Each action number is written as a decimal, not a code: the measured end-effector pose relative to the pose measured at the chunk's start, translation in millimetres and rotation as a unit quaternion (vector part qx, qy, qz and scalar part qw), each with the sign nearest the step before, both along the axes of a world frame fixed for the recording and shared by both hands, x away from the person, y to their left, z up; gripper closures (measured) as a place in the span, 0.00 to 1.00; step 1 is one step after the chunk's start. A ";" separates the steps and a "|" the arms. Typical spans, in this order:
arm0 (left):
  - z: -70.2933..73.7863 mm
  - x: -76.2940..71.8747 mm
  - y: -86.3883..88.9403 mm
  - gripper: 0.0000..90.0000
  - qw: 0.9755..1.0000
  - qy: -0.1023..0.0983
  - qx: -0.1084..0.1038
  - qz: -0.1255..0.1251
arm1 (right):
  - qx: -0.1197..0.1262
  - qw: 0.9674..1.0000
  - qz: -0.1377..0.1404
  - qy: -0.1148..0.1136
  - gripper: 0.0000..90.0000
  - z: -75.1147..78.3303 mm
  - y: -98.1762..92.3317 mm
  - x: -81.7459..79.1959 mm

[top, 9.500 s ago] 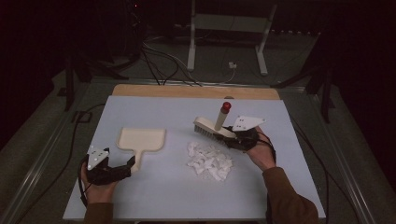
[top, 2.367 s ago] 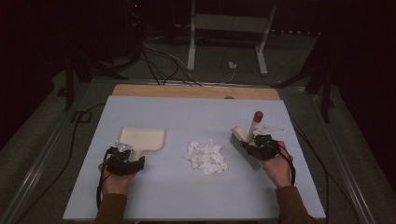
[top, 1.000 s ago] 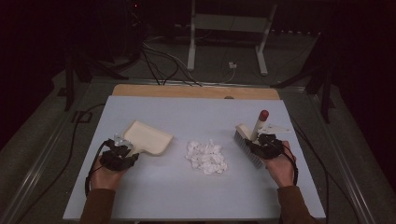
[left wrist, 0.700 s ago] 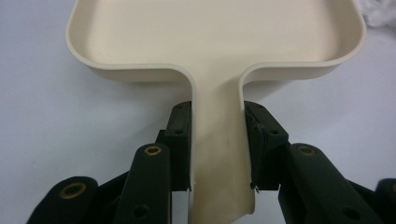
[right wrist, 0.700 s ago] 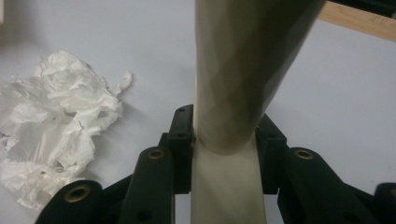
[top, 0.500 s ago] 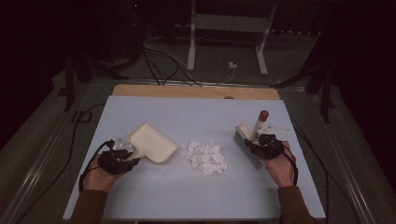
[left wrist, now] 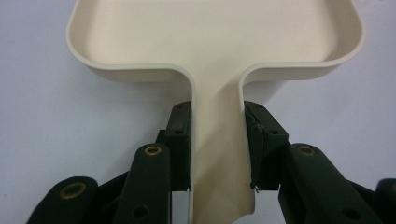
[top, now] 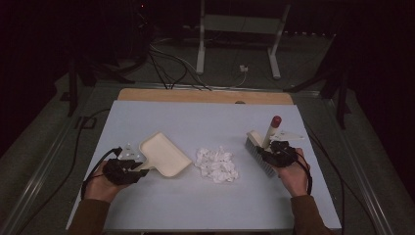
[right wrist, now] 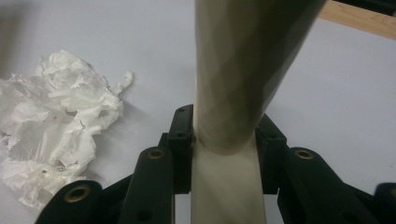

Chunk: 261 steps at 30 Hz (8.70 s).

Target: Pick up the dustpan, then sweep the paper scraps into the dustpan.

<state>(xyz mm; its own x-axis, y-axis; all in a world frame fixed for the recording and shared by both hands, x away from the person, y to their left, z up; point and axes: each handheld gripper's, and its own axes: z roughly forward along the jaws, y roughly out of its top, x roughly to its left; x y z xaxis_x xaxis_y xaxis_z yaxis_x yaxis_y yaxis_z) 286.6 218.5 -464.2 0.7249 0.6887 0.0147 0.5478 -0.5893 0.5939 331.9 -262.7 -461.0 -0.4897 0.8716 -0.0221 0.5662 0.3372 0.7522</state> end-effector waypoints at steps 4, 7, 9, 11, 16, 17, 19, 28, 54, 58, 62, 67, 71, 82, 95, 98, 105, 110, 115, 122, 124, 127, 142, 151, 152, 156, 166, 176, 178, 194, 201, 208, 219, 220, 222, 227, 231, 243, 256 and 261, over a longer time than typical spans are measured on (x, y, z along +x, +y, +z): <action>1.3 -1.8 -1.0 0.74 1.000 0.000 -0.003 -0.019 | 0.001 1.000 -0.001 0.000 0.75 -0.1 -0.4 0.0; 1.8 -2.6 -2.2 0.75 0.999 0.003 0.002 -0.033 | 0.001 1.000 0.000 0.001 0.75 -0.4 -0.6 0.1; 1.8 -3.1 -2.9 0.74 0.999 0.005 0.005 -0.040 | 0.000 1.000 -0.001 0.001 0.75 -0.6 -0.5 0.2; 1.7 -3.6 -3.3 0.75 0.999 0.007 0.005 -0.047 | 0.000 1.000 -0.001 0.001 0.75 -0.6 -0.6 0.3; 2.0 -4.5 -4.5 0.74 0.998 0.009 0.004 -0.064 | 0.001 1.000 -0.002 0.001 0.75 -0.7 -1.0 0.4; 2.1 -4.6 -4.8 0.74 0.998 0.009 0.002 -0.068 | 0.000 1.000 -0.002 0.001 0.75 -0.8 -1.0 0.4; 2.4 -4.9 -5.6 0.74 0.997 0.010 0.002 -0.074 | 0.000 1.000 -0.002 0.001 0.75 -0.9 -0.7 0.4; 3.7 -4.7 -11.2 0.74 0.994 0.008 0.001 -0.106 | 0.000 1.000 -0.002 0.001 0.75 -0.4 -0.6 0.1; -2.1 -0.7 -30.0 0.74 0.987 0.029 0.029 -0.157 | 0.023 0.999 0.045 -0.015 0.75 12.6 16.5 1.9; -4.3 -0.2 -31.8 0.74 0.986 0.033 0.033 -0.161 | 0.027 0.998 0.060 -0.018 0.75 15.9 27.9 9.2; -6.3 1.7 -34.6 0.74 0.985 0.039 0.036 -0.166 | 0.028 0.996 0.078 -0.022 0.75 18.9 39.3 18.2; -9.6 5.0 -39.6 0.74 0.983 0.047 0.046 -0.171 | 0.032 0.995 0.093 -0.026 0.75 20.7 50.7 28.5; -11.2 9.3 -42.0 0.74 0.983 0.050 0.040 -0.170 | 0.031 0.994 0.101 -0.020 0.75 18.6 57.0 35.8; -11.6 17.9 -48.4 0.74 0.981 0.051 0.048 -0.178 | 0.001 0.993 0.116 -0.007 0.75 5.9 66.1 46.9; -10.3 22.6 -53.7 0.74 0.979 0.053 0.050 -0.189 | -0.016 0.986 0.167 0.004 0.75 -5.0 81.0 46.9; -10.4 22.9 -53.6 0.74 0.979 0.052 0.049 -0.189 | -0.017 0.985 0.173 0.003 0.75 -5.0 82.3 46.5; -10.6 24.3 -54.9 0.74 0.979 0.050 0.049 -0.192 | -0.016 0.984 0.180 0.002 0.75 -5.3 82.9 44.6; -11.9 24.7 -56.7 0.74 0.979 0.047 0.047 -0.190 | -0.018 0.982 0.188 0.000 0.75 -5.2 84.5 42.8; -12.6 24.7 -57.8 0.74 0.980 0.046 0.046 -0.190 | -0.016 0.981 0.195 -0.001 0.75 -5.2 85.6 41.3; -12.9 25.0 -59.3 0.74 0.979 0.044 0.048 -0.194 | -0.017 0.978 0.206 -0.002 0.75 -5.9 88.5 39.3; -13.1 25.0 -59.5 0.74 0.979 0.044 0.047 -0.194 | -0.016 0.978 0.208 -0.001 0.75 -5.8 89.2 38.3; -13.6 24.6 -60.6 0.74 0.979 0.044 0.047 -0.194 | -0.016 0.977 0.214 -0.002 0.75 -6.2 90.2 36.9; -14.6 24.9 -64.1 0.74 0.978 0.044 0.047 -0.199 | -0.016 0.971 0.238 -0.001 0.75 -5.6 95.0 33.6; -14.6 23.7 -66.7 0.74 0.977 0.041 0.048 -0.203 | -0.016 0.967 0.253 0.000 0.75 -5.2 98.6 31.5; -14.9 23.7 -67.2 0.74 0.977 0.041 0.048 -0.203 | -0.013 0.966 0.257 0.002 0.75 -5.1 99.5 30.5; -15.3 24.6 -68.0 0.74 0.977 0.042 0.049 -0.205 | -0.007 0.956 0.292 -0.001 0.75 -4.3 103.6 25.9; -15.9 22.9 -70.4 0.74 0.976 0.041 0.047 -0.208 | 0.017 0.964 0.263 -0.029 0.75 6.2 96.7 27.0; -16.0 20.9 -74.4 0.74 0.975 0.043 0.047 -0.214 | -0.004 0.989 0.144 -0.019 0.75 11.4 77.0 26.5; -16.0 21.3 -75.0 0.74 0.974 0.042 0.050 -0.217 | -0.016 0.992 0.123 -0.020 0.75 11.2 74.0 21.5; -16.7 21.7 -84.1 0.74 0.976 0.048 0.053 -0.208 | -0.068 0.998 -0.004 -0.016 0.75 -1.3 70.7 -0.9; -17.1 22.8 -87.4 0.74 0.976 0.049 0.055 -0.204 | -0.047 0.999 -0.006 0.003 0.75 -5.2 82.0 -3.5; -16.8 23.1 -90.1 0.74 0.977 0.050 0.055 -0.202 | -0.015 1.000 -0.008 0.022 0.75 -4.2 93.8 -7.4; -16.6 22.1 -91.2 0.74 0.978 0.046 0.051 -0.198 | 0.019 0.999 0.005 0.042 0.75 -3.1 119.1 -11.5; -16.7 22.0 -91.4 0.74 0.978 0.046 0.050 -0.198 | 0.019 0.999 0.007 0.043 0.75 -3.0 122.1 -11.9; -17.0 22.1 -91.8 0.74 0.978 0.045 0.049 -0.198 | 0.021 0.999 0.011 0.044 0.75 -2.9 126.7 -12.8; -17.3 23.2 -94.1 0.74 0.978 0.045 0.047 -0.200 | 0.030 0.998 0.020 0.052 0.75 -1.8 136.7 -15.5; -16.9 23.5 -94.9 0.74 0.978 0.044 0.047 -0.201 | 0.032 0.998 0.026 0.053 0.75 -0.7 144.7 -17.3; -21.1 20.5 -97.8 0.74 0.980 0.031 0.034 -0.194 | 0.049 0.996 0.052 0.062 0.75 4.4 160.3 -24.9; -35.9 5.8 -95.5 0.75 0.986 -0.016 -0.036 -0.164 | 0.023 0.997 0.060 0.036 0.75 19.1 148.4 -22.6; -32.1 4.1 -93.7 0.75 0.985 -0.034 -0.044 -0.161 | 0.028 0.998 0.053 0.025 0.75 28.7 140.7 -20.0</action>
